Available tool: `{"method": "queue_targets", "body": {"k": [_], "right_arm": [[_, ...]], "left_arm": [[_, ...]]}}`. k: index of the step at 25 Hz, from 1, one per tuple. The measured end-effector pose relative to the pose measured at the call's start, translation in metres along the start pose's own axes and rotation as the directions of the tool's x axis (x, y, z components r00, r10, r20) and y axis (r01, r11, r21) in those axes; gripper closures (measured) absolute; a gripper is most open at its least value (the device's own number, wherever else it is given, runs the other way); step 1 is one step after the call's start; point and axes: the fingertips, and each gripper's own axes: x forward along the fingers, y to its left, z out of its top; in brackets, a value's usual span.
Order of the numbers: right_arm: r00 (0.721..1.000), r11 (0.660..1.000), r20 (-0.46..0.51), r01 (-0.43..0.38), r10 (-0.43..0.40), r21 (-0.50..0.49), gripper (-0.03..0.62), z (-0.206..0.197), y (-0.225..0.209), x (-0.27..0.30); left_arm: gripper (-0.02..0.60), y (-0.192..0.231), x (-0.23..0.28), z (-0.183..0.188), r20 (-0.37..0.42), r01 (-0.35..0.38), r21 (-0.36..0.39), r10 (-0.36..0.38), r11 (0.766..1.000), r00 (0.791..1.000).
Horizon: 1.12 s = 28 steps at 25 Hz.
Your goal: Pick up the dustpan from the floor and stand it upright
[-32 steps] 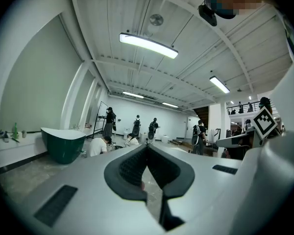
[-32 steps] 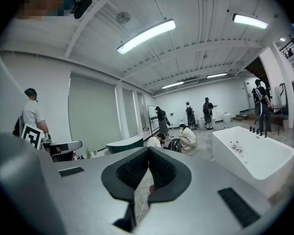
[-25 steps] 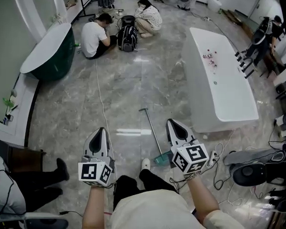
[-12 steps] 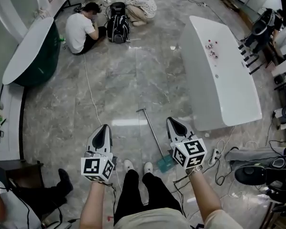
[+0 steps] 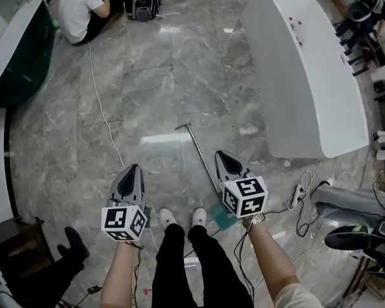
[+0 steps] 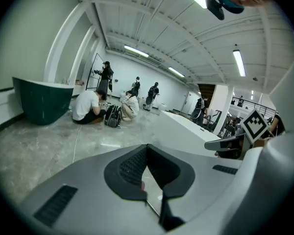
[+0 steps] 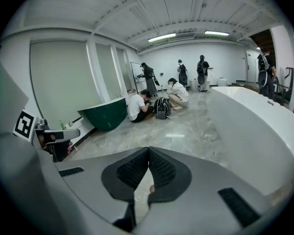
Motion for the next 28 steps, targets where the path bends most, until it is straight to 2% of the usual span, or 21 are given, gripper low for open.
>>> {"method": "queue_targets", "body": {"k": [2,6,8,14,18,20,23,24,26,28], "right_arm": [[1.0,1.0,-0.026,-0.005,0.005,0.016,0.577,-0.04,-0.02,0.033],[0.997,0.996,-0.063,-0.035,0.04,0.078,0.578,-0.124,-0.048,0.103],[0.996,0.996,-0.076,-0.048,0.053,0.07,0.578,-0.164,-0.064,0.138],[0.99,0.998,-0.13,-0.059,0.062,0.029,0.577,-0.272,-0.105,0.248],[0.983,0.995,-0.161,-0.072,0.084,0.074,0.577,-0.333,-0.136,0.319],[0.978,0.994,-0.188,-0.076,0.091,0.085,0.576,-0.362,-0.147,0.346],[0.97,0.997,-0.232,-0.067,0.073,0.034,0.574,-0.402,-0.161,0.379],[0.963,0.997,-0.258,-0.077,0.08,0.021,0.561,-0.416,-0.163,0.389],[0.944,0.994,-0.311,-0.109,0.112,0.029,0.474,-0.446,-0.167,0.409],[0.936,0.993,-0.333,-0.112,0.113,0.024,0.462,-0.465,-0.173,0.427]], "left_arm": [[0.572,0.007,0.031,-0.043,-0.017,0.015,-0.027,-0.016,1.0,1.0],[0.572,0.037,0.087,-0.135,-0.058,0.015,-0.034,-0.017,0.999,0.998],[0.572,0.053,0.115,-0.177,-0.066,0.014,-0.037,-0.017,0.999,0.998],[0.572,0.103,0.205,-0.283,-0.078,0.033,0.014,-0.032,0.999,0.996],[0.572,0.128,0.263,-0.355,-0.106,0.059,0.016,-0.057,0.998,0.993],[0.572,0.135,0.281,-0.386,-0.113,0.072,0.026,-0.069,0.997,0.991],[0.572,0.146,0.304,-0.42,-0.116,0.072,0.051,-0.066,0.996,0.991],[0.572,0.149,0.312,-0.43,-0.114,0.07,0.045,-0.064,0.997,0.991],[0.572,0.15,0.326,-0.444,-0.108,0.071,0.028,-0.067,0.997,0.992],[0.572,0.149,0.336,-0.454,-0.101,0.076,0.017,-0.074,0.997,0.992]]}}
